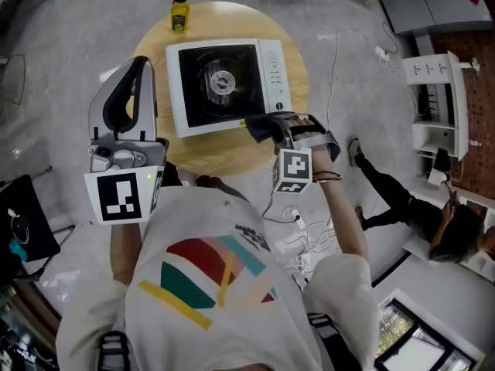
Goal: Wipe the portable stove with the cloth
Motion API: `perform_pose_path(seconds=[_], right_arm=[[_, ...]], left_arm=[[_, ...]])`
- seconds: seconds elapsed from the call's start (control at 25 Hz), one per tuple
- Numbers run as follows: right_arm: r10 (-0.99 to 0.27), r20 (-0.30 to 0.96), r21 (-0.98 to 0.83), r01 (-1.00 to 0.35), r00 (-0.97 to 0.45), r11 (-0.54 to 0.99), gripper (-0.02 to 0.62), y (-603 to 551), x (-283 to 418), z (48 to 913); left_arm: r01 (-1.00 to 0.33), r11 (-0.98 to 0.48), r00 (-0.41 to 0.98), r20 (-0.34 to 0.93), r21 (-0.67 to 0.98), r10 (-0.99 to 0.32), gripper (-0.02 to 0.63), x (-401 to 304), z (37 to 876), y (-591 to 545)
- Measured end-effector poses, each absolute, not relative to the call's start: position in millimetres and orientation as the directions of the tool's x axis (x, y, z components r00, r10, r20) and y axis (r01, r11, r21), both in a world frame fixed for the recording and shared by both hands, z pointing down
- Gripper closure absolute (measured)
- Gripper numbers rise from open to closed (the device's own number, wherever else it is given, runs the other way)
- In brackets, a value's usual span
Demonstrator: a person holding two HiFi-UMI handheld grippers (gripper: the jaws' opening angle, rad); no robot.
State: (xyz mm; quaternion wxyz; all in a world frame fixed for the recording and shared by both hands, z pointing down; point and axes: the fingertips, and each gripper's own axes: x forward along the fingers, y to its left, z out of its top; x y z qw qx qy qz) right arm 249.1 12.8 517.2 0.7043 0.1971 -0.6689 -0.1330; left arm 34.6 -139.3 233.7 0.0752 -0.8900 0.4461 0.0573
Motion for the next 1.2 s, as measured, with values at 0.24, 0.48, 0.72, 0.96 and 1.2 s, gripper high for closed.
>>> perform_pose_path(seconds=[0.24, 0.48, 0.72, 0.96, 1.2], right_arm=[[-0.451, 0.883, 0.414, -0.237, -0.129, 0.879, 0.561, -7.3, 130.1, 501.1], [-0.392, 0.883, 0.335, -0.239, -0.257, 0.911, 0.561, -18.9, 44.9, 514.2], [-0.380, 0.881, 0.335, -0.196, -0.280, 0.922, 0.561, -26.1, 10.7, 534.0], [-0.362, 0.891, 0.316, -0.196, -0.275, 0.928, 0.561, -22.3, 8.5, 549.1], [-0.370, 0.886, 0.322, -0.202, -0.280, 0.925, 0.561, -19.8, 14.8, 544.8]], left_arm=[[-0.819, -0.570, 0.573, -0.179, -0.072, -0.800, 0.598, 16.1, 232.3, -143.0], [-0.839, -0.540, 0.543, -0.165, -0.065, -0.824, 0.598, -5.4, 236.1, -152.0], [-0.843, -0.535, 0.536, -0.154, -0.046, -0.830, 0.597, -12.8, 240.5, -157.7], [-0.847, -0.531, 0.531, -0.145, -0.041, -0.835, 0.597, -16.2, 246.7, -158.7], [-0.848, -0.528, 0.528, -0.142, -0.041, -0.837, 0.597, -16.1, 244.9, -158.1]])
